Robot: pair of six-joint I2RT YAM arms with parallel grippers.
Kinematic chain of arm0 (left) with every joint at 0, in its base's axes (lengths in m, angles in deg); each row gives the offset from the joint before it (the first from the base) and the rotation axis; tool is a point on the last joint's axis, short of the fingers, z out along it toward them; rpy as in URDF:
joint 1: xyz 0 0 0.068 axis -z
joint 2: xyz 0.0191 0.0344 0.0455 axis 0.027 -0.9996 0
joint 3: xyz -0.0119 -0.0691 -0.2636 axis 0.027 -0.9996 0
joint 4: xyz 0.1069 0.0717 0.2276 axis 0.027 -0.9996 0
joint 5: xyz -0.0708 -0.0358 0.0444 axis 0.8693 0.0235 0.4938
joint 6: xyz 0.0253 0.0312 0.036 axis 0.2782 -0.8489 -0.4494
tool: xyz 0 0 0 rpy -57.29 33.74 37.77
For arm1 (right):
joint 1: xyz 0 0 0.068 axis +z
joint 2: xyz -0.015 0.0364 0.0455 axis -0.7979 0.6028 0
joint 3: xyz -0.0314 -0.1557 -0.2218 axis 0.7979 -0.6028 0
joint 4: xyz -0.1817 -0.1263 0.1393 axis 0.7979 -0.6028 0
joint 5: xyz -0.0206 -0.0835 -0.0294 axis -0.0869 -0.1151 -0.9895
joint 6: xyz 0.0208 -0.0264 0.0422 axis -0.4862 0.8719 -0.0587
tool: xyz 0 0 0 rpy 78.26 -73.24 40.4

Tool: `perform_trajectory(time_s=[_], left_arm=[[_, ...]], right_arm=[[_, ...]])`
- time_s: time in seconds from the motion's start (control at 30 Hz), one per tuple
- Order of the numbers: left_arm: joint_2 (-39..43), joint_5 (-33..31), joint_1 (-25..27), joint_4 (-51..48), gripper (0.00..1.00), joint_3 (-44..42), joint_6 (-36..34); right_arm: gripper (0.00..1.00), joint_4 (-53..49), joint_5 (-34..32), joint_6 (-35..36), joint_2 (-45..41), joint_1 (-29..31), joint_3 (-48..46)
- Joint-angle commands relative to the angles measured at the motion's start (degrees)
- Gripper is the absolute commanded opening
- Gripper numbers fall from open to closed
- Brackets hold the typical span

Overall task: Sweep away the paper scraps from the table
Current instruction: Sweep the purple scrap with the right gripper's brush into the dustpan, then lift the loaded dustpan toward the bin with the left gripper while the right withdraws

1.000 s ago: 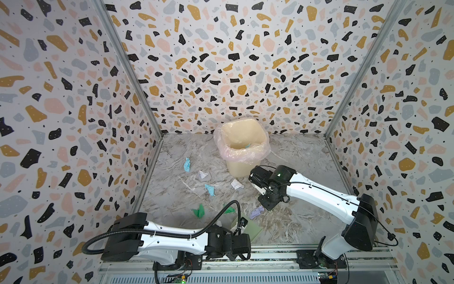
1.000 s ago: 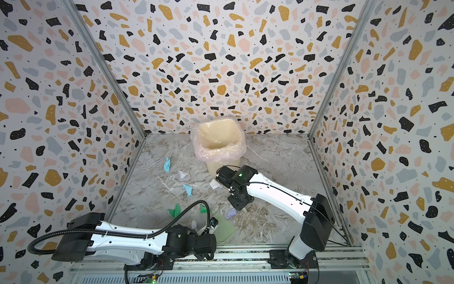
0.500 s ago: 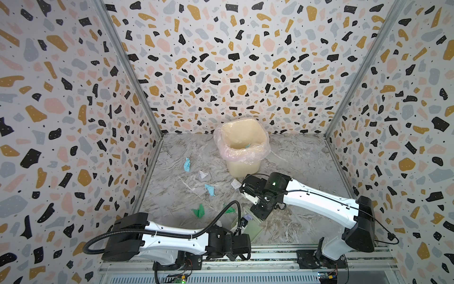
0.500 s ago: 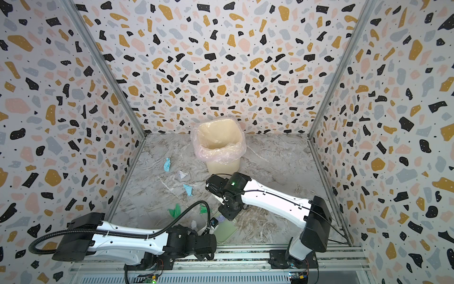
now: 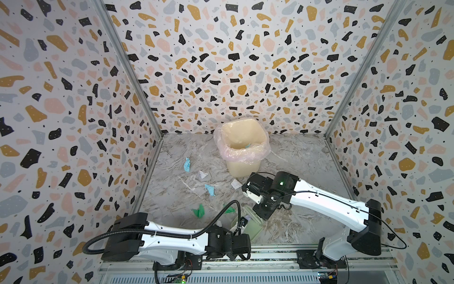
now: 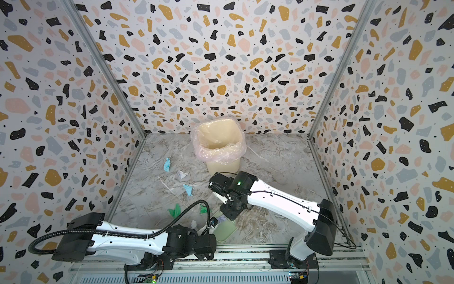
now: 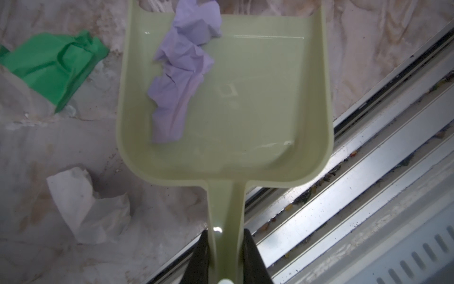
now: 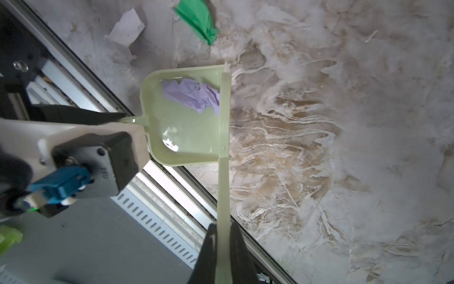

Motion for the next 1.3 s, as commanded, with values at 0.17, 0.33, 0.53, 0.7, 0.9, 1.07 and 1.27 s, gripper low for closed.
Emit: perform_trajectory(time_s=[0.17,0.33,0.53,0.7,0.9,1.07,1.27], left_arm=[[4.0,-8.5,0.4,-2.9,0.00,4.2,-1.9],[7.2,-15.2,0.4,-8.0,0.00,9.6,-2.4],[9.7,-22.5,0.4,-16.5,0.00,18.5,-2.3],[9.5,-25.6,0.4,-24.8,0.00,27.1,-0.6],[7.8,-29.6,-1.6,-36.2,0.00,38.7,0.7],[5.2,-29.9,-10.5,-42.9,0.00,49.7,-5.6],[3.6,-23.6,-26.7,-39.8,0.00,57.0,-21.2]], right_arm=[[0.00,0.5,-2.7,-2.8,-11.7,-8.8,-0.7],[0.00,5.1,-0.1,-2.2,-18.3,-16.3,-4.8],[0.00,9.6,7.1,0.3,-23.7,-26.2,-9.0],[0.00,10.5,10.2,2.0,-25.4,-30.1,-10.5],[0.00,12.2,13.7,3.4,-27.1,-34.3,-12.3],[0.00,12.7,15.4,4.3,-27.2,-35.9,-12.6],[0.00,12.9,16.6,5.2,-27.0,-36.7,-11.7]])
